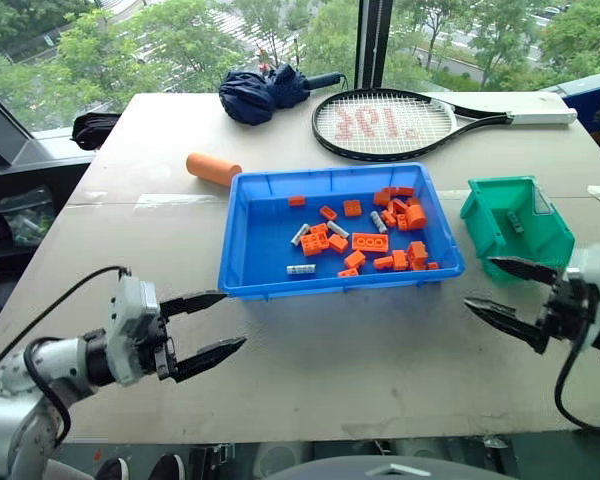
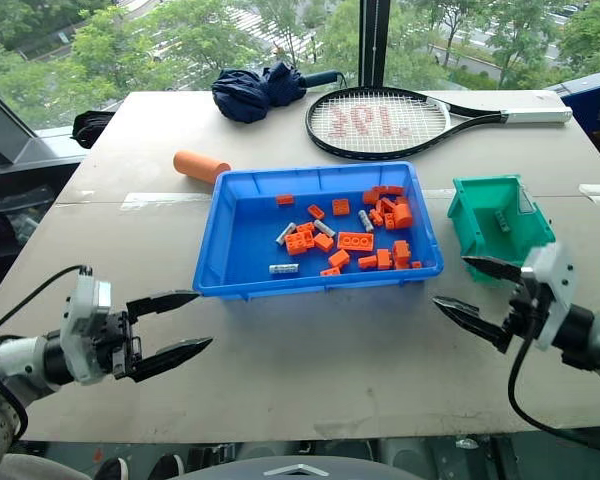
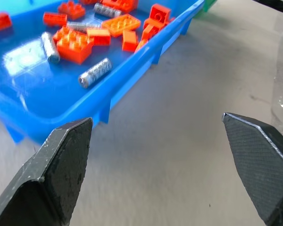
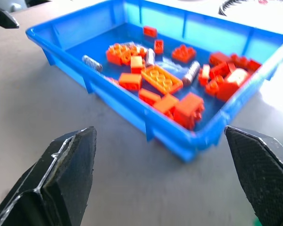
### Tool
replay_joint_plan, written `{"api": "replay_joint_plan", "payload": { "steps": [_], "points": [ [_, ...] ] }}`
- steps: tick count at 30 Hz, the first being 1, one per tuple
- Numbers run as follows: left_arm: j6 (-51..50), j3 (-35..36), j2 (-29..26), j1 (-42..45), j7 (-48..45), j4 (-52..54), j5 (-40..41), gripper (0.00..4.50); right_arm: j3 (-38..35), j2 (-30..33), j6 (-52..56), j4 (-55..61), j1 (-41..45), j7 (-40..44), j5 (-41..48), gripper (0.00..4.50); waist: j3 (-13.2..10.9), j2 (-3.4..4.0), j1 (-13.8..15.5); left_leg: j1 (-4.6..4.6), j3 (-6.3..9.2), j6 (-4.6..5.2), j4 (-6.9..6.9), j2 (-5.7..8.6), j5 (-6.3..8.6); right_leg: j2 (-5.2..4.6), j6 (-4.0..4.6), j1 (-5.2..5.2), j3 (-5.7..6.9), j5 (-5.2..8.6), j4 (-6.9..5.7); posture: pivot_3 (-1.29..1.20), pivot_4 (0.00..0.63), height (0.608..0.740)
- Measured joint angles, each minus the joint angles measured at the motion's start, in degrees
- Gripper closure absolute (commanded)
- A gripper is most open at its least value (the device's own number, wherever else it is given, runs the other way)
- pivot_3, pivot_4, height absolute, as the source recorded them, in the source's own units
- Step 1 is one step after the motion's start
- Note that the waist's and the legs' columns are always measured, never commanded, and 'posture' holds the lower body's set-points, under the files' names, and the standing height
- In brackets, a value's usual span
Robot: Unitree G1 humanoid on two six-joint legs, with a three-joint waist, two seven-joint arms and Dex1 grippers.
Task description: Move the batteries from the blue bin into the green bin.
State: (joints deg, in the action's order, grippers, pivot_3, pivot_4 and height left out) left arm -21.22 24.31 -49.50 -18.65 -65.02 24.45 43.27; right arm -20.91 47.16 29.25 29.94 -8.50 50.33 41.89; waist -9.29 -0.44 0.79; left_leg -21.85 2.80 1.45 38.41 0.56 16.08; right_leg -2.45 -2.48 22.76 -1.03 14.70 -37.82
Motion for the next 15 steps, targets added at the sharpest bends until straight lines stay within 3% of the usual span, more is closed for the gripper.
{"api": "replay_joint_plan", "payload": {
  "steps": [6,10,15],
  "points": [
    [-4.4,0.5,-8.7,11.7,-3.2,-1.6,1.9,0.00,16.2,0.6,19.2,-3.2,28.1,-12.2,-2.4,0.14,-0.1,0.04,-0.8,-0.05,-0.05,-0.01,-0.04,-0.01,-0.01,0.18,0.03,0.15,0.06,-0.01,-0.03,0.00,0.150,0.740],
    [-6.4,0.1,-12.2,18.8,-5.2,-5.2,1.9,0.00,24.8,-7.8,29.4,-12.6,43.1,-17.2,-4.1,0.14,-0.1,-0.01,-1.4,-0.37,-0.05,-0.03,-0.07,-0.02,-0.02,0.30,0.01,0.49,0.03,-0.02,-0.04,0.00,0.150,0.740],
    [-7.3,0.0,-14.1,20.7,-6.5,-6.5,1.5,0.00,30.3,-11.7,31.7,-19.3,47.0,-18.7,-7.6,0.14,-0.2,0.01,-1.4,-1.05,-0.06,-0.23,-0.04,0.04,-0.14,0.15,-0.04,1.07,0.03,-0.04,-0.04,0.00,0.150,0.740]
  ]
}}
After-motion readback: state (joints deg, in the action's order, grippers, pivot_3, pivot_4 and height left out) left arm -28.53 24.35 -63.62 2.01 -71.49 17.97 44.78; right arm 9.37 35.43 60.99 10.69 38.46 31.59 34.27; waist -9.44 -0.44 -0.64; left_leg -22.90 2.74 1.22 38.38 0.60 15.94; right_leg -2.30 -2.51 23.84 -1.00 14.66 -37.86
